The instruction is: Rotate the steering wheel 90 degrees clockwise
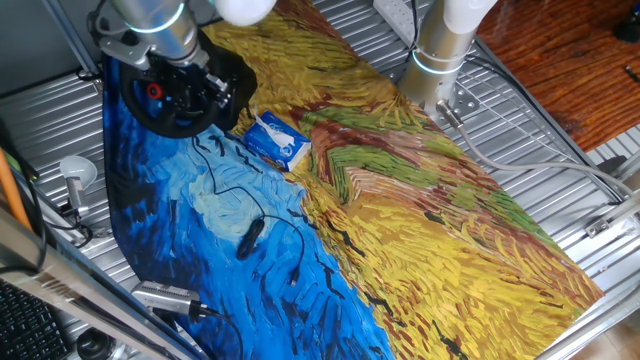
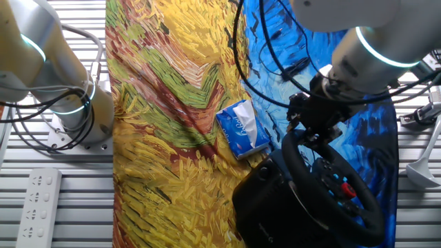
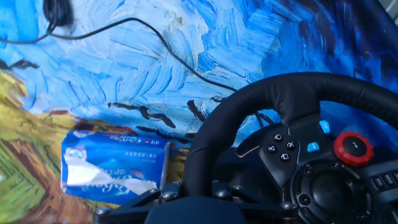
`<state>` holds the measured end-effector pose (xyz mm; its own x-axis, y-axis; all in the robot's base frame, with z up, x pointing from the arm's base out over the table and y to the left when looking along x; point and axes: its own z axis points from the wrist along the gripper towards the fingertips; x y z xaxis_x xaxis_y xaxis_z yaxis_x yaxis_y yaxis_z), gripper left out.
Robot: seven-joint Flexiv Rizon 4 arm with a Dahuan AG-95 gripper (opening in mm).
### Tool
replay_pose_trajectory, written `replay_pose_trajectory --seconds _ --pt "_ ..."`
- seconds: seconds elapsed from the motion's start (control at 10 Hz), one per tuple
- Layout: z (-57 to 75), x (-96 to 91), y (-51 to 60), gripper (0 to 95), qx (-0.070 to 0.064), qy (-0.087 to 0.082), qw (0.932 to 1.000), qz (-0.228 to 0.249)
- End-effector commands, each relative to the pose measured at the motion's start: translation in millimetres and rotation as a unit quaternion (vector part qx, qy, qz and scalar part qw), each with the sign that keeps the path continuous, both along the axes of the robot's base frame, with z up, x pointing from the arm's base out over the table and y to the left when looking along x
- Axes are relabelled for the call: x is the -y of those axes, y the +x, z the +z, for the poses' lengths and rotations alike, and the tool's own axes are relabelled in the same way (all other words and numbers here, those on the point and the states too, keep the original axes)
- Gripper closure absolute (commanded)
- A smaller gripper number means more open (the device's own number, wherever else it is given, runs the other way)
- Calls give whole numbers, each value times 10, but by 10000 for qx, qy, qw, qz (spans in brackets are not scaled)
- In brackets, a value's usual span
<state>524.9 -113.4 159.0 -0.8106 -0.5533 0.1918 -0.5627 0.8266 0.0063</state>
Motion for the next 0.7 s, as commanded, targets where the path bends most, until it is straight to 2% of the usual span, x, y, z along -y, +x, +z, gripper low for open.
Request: replay_pose_trajectory --seconds 0.1,0.2,0.3,0.6,0.7 --pt "-32 -15 53 950 -15 -114 9996 -243" --pt "-23 -26 86 950 -2 -203 9994 -279" --pt "-18 -35 108 950 5 -216 9992 -332" --pt "-95 -41 128 950 70 -142 9986 -507" --pt "-109 -47 128 950 79 -174 9984 -537"
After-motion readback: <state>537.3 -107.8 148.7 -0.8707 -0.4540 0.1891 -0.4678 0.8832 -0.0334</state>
